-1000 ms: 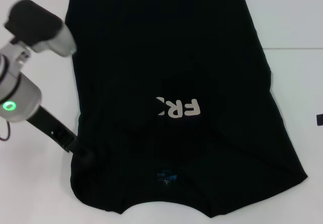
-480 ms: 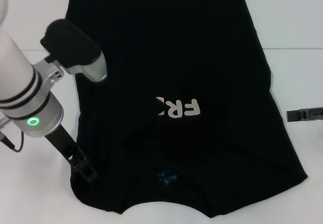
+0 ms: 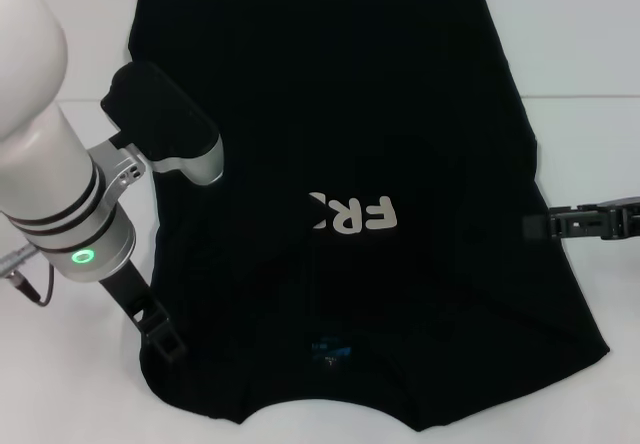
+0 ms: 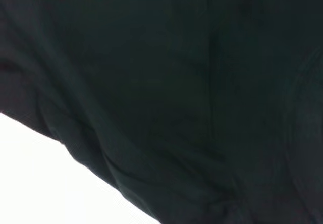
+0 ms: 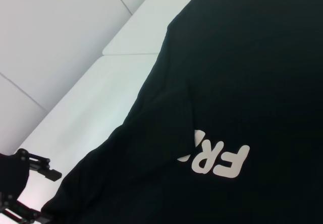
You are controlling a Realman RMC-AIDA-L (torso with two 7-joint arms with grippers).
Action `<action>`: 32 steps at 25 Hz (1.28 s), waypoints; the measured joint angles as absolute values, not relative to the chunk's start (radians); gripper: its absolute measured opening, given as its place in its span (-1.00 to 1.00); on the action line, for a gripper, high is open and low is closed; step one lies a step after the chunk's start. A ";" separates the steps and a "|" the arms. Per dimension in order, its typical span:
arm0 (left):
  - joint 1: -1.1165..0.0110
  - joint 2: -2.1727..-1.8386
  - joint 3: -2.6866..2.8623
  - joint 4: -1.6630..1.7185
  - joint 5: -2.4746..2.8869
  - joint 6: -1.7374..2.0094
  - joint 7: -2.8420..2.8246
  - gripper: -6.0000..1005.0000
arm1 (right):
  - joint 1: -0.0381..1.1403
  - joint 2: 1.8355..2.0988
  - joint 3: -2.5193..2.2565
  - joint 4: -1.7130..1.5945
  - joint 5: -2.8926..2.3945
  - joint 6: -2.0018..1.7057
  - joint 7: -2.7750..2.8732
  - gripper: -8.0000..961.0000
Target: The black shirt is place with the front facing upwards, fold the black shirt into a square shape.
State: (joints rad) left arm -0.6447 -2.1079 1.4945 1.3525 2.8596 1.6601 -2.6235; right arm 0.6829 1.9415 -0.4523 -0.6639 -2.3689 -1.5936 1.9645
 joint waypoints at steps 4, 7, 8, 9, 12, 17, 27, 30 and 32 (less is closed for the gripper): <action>-0.642 -2.111 1.504 1.342 2.860 1.644 -2.625 0.74 | 0.685 1.943 -0.450 -0.654 -2.366 -1.589 1.960 0.79; -0.642 -2.114 1.511 1.335 2.860 1.630 -2.626 0.74 | 0.685 1.944 -0.452 -0.647 -2.366 -1.585 1.958 0.78; -0.641 -2.115 1.513 1.331 2.860 1.623 -2.626 0.74 | 0.685 1.944 -0.452 -0.647 -2.366 -1.584 1.958 0.78; -0.640 -2.116 1.517 1.326 2.861 1.617 -2.628 0.74 | 0.686 1.945 -0.452 -0.646 -2.366 -1.583 1.958 0.78; -0.640 -2.113 1.530 1.310 2.861 1.604 -2.640 0.74 | 0.686 1.945 -0.453 -0.644 -2.365 -1.584 1.957 0.78; -0.646 -2.101 1.533 1.272 2.861 1.579 -2.676 0.74 | 0.687 1.945 -0.453 -0.636 -2.365 -1.590 1.953 0.78; -0.646 -2.098 1.509 1.251 2.860 1.560 -2.701 0.71 | 0.688 1.947 -0.453 -0.635 -2.365 -1.591 1.953 0.78; -0.646 -2.104 1.491 1.246 2.859 1.559 -2.702 0.62 | 0.690 1.947 -0.453 -0.635 -2.365 -1.592 1.953 0.78; -0.646 -2.112 1.474 1.245 2.858 1.558 -2.701 0.55 | 0.690 1.947 -0.452 -0.635 -2.365 -1.592 1.953 0.78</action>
State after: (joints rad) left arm -0.6462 -2.1116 1.4736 1.2451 2.8584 1.5575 -2.7014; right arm 0.6902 1.9465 -0.4525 -0.6345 -2.3654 -1.5922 1.9527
